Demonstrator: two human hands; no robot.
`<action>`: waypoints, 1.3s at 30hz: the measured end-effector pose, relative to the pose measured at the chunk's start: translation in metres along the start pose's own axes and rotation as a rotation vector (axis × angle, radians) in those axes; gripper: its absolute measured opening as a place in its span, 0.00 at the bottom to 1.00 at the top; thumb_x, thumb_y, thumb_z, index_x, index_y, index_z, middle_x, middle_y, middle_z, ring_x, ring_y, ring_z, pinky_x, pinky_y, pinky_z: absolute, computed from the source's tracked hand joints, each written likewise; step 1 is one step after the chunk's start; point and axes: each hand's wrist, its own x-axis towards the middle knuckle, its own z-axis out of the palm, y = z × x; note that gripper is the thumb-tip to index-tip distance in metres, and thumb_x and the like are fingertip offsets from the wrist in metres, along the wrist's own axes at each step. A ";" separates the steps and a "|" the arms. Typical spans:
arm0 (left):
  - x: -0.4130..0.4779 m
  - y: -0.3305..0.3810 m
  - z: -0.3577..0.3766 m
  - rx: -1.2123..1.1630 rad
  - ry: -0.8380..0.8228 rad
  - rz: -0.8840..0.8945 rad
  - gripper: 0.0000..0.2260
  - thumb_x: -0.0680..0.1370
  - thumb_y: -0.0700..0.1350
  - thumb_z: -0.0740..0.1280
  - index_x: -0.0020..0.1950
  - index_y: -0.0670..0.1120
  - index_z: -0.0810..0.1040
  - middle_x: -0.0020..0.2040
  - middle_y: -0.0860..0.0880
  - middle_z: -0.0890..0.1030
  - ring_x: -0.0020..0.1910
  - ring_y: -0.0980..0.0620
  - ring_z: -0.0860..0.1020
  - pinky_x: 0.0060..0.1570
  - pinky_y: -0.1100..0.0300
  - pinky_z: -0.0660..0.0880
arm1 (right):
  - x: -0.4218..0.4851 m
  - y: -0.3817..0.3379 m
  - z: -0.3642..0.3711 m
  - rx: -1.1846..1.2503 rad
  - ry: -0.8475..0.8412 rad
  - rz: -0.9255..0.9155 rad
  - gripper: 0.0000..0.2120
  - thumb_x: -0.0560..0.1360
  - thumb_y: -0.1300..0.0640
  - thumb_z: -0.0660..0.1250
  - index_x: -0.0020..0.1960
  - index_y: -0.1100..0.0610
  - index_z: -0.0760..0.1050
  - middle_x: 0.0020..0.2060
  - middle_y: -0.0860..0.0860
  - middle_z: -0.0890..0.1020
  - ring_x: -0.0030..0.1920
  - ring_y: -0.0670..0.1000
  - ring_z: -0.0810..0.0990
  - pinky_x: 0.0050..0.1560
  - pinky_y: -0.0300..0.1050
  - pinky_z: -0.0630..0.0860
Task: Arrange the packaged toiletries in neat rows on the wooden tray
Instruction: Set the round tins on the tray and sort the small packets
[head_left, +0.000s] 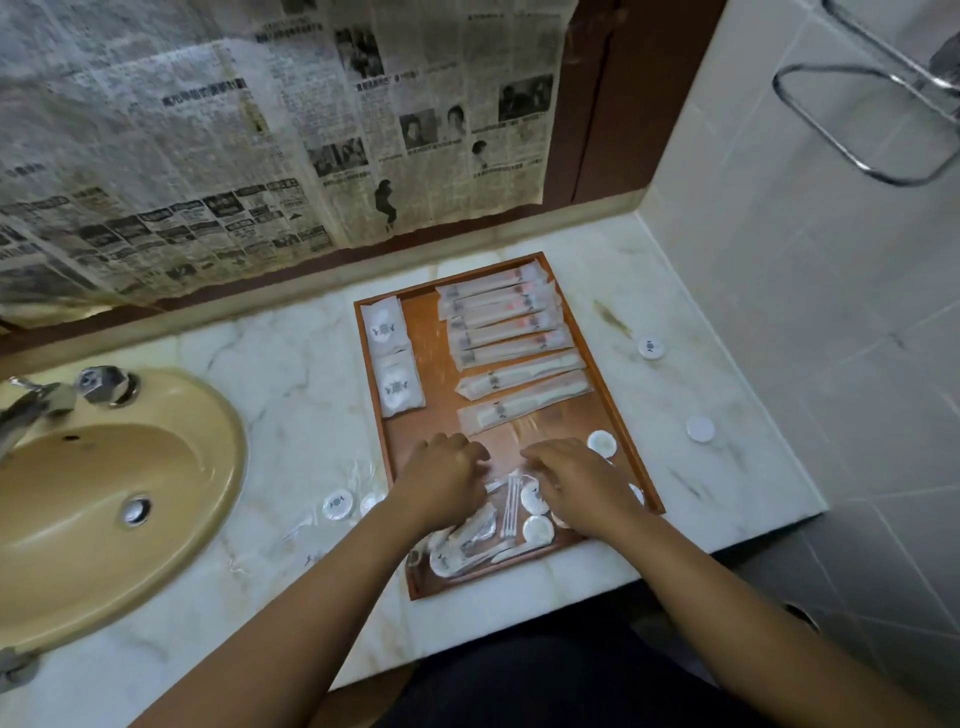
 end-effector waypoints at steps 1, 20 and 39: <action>0.011 0.010 -0.003 -0.029 0.020 0.028 0.17 0.77 0.51 0.64 0.65 0.51 0.79 0.57 0.48 0.81 0.55 0.45 0.77 0.55 0.49 0.75 | -0.003 0.006 -0.006 -0.012 0.078 0.039 0.15 0.78 0.58 0.66 0.64 0.52 0.80 0.60 0.48 0.83 0.61 0.52 0.79 0.58 0.49 0.78; 0.241 0.159 -0.011 -0.012 0.135 0.123 0.20 0.79 0.54 0.67 0.68 0.45 0.75 0.61 0.42 0.78 0.57 0.41 0.78 0.56 0.49 0.74 | -0.031 0.058 -0.019 -0.227 0.005 0.374 0.17 0.78 0.52 0.68 0.65 0.53 0.75 0.58 0.52 0.79 0.54 0.57 0.77 0.51 0.52 0.75; 0.273 0.166 0.013 -0.069 0.119 0.134 0.20 0.72 0.53 0.72 0.61 0.46 0.81 0.56 0.46 0.78 0.53 0.43 0.78 0.52 0.52 0.70 | -0.014 0.068 -0.034 -0.167 -0.046 0.385 0.17 0.75 0.50 0.72 0.62 0.50 0.78 0.56 0.52 0.80 0.57 0.56 0.77 0.57 0.50 0.73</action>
